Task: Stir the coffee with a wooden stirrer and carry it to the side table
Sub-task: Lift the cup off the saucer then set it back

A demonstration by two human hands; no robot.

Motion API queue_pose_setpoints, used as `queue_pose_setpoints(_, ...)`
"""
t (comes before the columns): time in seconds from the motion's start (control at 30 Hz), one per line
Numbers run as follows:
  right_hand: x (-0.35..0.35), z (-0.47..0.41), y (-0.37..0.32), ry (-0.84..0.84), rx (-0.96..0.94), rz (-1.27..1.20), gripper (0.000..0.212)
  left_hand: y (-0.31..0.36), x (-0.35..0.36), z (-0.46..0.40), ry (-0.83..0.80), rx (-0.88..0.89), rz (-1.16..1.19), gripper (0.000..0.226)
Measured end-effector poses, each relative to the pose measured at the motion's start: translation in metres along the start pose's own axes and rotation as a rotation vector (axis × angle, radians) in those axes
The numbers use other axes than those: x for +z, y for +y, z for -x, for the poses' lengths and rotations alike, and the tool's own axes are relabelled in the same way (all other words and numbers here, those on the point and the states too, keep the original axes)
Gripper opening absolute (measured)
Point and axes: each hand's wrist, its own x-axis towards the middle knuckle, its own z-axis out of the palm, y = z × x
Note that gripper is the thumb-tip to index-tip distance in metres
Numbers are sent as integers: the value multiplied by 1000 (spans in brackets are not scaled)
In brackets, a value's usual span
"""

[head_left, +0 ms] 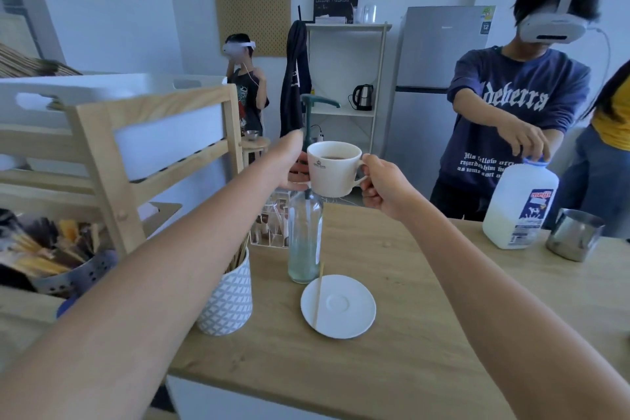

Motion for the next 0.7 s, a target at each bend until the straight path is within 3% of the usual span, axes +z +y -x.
queue_pose_setpoints(0.43, -16, 21, 97, -17, 209, 25, 30, -106, 30, -3, -75, -124, 53, 41)
queue_pose_setpoints(0.7, -26, 25, 168, -63, 300, 22, 28, -170, 39, -10, -82, -240, 69, 49)
